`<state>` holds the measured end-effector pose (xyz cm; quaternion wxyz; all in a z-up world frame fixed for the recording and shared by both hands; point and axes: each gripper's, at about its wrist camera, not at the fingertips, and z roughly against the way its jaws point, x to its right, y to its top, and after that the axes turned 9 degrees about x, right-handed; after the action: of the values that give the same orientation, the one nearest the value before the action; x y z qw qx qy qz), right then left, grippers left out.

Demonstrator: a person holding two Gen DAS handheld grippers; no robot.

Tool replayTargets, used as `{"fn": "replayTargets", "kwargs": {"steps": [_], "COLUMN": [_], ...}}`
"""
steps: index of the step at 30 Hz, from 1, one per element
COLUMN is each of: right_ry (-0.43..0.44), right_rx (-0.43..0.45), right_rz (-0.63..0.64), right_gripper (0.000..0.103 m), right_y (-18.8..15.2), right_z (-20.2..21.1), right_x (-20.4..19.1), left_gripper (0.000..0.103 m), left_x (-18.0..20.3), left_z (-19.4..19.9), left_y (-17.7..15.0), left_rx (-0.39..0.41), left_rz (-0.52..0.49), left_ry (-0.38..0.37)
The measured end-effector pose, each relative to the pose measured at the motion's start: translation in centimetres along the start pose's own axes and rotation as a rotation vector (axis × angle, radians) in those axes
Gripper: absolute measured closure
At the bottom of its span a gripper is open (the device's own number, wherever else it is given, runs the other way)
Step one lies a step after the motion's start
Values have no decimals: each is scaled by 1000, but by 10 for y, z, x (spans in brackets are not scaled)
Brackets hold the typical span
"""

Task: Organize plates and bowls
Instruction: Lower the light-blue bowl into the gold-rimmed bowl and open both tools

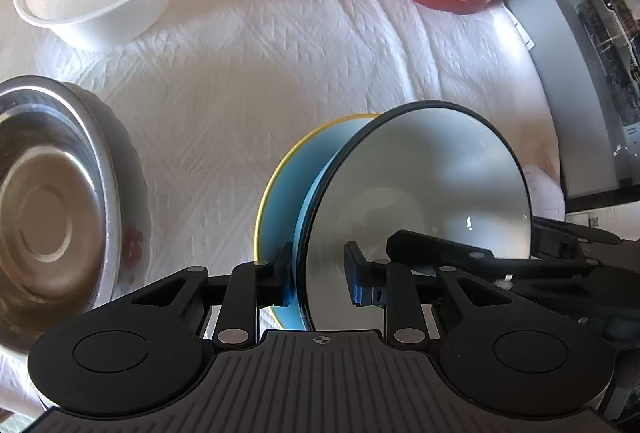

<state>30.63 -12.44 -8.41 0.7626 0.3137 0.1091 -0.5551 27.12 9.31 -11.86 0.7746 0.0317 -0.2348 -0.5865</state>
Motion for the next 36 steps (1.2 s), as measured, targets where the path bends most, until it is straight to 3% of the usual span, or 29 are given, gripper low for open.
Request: {"fn": "replayTargets", "kwargs": {"steps": [4, 15, 27, 36], "right_ry": [-53, -58, -90, -119], "right_rx": [41, 57, 143, 128], "right_rz": [92, 60, 90, 82], "right_gripper": [39, 39, 37, 36], "right_y": [-6, -5, -2, -6], "right_z": [1, 8, 37, 32], "right_x": [-9, -8, -19, -22], "left_gripper": [78, 81, 81, 82], "left_x": [-6, -16, -22, -28], "left_z": [4, 25, 47, 46], "left_y": [1, 2, 4, 3], "left_rx": [13, 38, 89, 79], "left_rz": [21, 48, 52, 44], "left_ry": [-7, -27, -61, -102]}}
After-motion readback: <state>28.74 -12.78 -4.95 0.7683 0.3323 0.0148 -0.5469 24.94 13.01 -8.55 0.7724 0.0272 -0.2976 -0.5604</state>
